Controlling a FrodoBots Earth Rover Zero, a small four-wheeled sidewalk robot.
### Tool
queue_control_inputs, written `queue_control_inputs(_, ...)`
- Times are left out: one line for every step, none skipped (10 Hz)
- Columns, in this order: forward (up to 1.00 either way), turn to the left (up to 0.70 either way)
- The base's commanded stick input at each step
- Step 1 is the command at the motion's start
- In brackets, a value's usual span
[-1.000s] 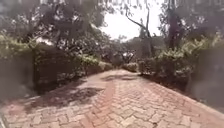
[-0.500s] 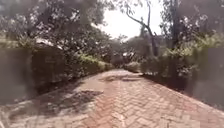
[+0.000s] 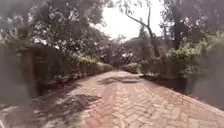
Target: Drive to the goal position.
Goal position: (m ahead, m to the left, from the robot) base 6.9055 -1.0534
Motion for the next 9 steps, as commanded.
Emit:
queue_control_inputs(0.7, 0.0)
queue_control_inputs(0.7, 0.0)
queue_control_inputs(0.7, 0.0)
queue_control_inputs(0.7, 0.0)
queue_control_inputs(0.7, 0.0)
queue_control_inputs(0.7, 0.0)
queue_control_inputs(0.7, 0.0)
queue_control_inputs(0.7, 0.0)
queue_control_inputs(0.7, 0.0)
